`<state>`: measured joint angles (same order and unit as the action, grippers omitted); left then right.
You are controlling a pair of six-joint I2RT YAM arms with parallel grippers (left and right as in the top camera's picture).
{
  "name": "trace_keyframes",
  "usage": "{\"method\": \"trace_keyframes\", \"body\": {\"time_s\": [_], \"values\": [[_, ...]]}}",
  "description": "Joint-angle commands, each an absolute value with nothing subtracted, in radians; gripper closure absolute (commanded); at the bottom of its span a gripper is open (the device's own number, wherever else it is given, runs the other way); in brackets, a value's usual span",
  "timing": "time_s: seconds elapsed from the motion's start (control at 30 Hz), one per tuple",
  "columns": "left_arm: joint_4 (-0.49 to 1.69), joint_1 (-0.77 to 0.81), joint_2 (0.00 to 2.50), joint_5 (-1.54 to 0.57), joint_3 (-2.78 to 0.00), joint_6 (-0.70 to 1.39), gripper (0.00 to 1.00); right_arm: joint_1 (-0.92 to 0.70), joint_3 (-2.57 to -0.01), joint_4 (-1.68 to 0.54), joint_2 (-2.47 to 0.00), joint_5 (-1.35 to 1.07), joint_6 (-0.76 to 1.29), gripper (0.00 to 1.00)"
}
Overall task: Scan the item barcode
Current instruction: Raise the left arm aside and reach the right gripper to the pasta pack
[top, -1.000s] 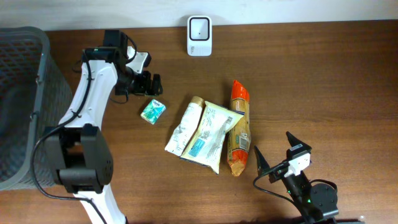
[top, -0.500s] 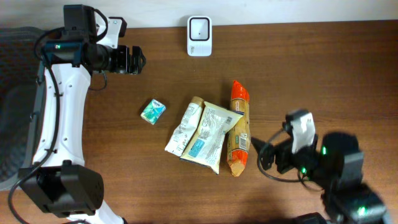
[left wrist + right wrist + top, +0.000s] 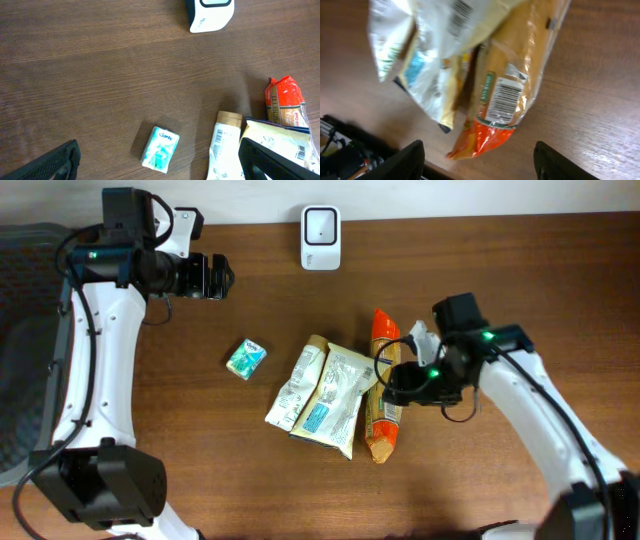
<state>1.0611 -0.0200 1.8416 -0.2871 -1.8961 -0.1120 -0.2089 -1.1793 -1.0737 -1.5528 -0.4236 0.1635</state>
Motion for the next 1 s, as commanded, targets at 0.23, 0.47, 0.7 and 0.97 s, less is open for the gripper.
{"method": "trace_keyframes", "body": {"time_s": [0.23, 0.47, 0.7, 0.97], "values": [[1.061, -0.022, 1.840, -0.288, -1.901, -0.128, 0.01, -0.404, -1.119, -0.972, -1.705, -0.149, 0.430, 0.26], [1.061, -0.023, 1.840, -0.288, -1.901, -0.128, 0.01, -0.438, -1.005, -0.854, -1.708, -0.104, 0.506, 0.30], [1.061, -0.022, 1.840, -0.288, -1.901, -0.128, 0.01, -0.436, -1.071, -0.960, -1.700, 0.121, 0.506, 0.76], [1.061, -0.020, 1.840, -0.288, -1.901, -0.128, 0.01, -0.436, -1.290, -1.247, -1.686, 0.670, 0.506, 0.77]]}}
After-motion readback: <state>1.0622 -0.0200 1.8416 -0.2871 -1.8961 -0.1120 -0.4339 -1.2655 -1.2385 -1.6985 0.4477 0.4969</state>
